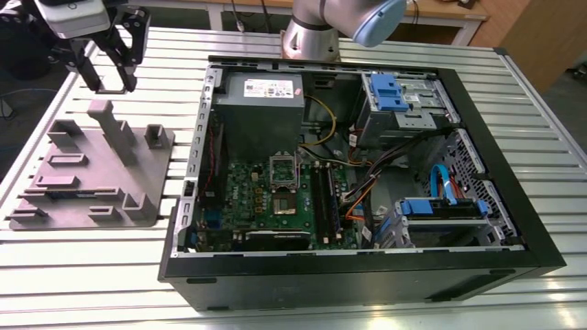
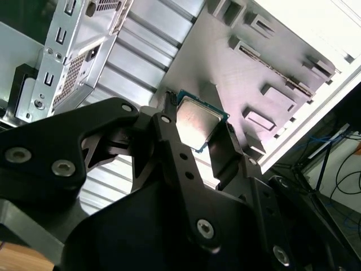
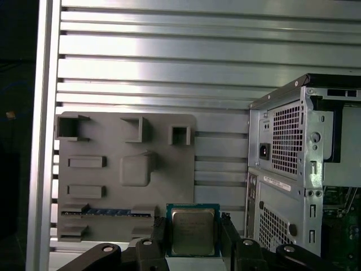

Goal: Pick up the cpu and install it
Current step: 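Pick up the cpu and move it towards the insertion slot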

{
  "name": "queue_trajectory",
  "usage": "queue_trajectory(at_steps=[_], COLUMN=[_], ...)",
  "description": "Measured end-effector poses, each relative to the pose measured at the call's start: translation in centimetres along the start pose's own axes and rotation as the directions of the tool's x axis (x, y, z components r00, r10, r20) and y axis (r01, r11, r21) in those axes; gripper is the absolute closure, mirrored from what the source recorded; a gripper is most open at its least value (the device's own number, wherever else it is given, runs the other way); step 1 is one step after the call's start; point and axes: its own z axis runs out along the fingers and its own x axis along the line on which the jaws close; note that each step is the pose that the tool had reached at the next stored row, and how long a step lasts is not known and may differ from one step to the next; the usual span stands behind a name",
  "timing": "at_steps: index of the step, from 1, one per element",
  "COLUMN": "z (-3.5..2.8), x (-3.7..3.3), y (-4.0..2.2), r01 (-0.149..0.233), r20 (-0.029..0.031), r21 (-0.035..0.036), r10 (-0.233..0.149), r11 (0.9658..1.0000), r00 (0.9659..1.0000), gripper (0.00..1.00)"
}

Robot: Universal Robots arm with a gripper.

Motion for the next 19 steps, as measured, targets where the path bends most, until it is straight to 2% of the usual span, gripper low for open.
queue_trajectory(at_steps=[2, 3, 19], z=[0.0, 0.01, 0.01], x=[-0.02, -0.31, -0.76], y=[0.0, -0.01, 0.0], r01=[0.0, 0.0, 0.0], r20=[0.0, 0.0, 0.0], r21=[0.0, 0.0, 0.0], r10=[0.0, 0.0, 0.0], r11=[1.0, 1.0, 1.0], r00=[1.0, 1.0, 1.0], gripper=[0.53, 0.53, 0.53])
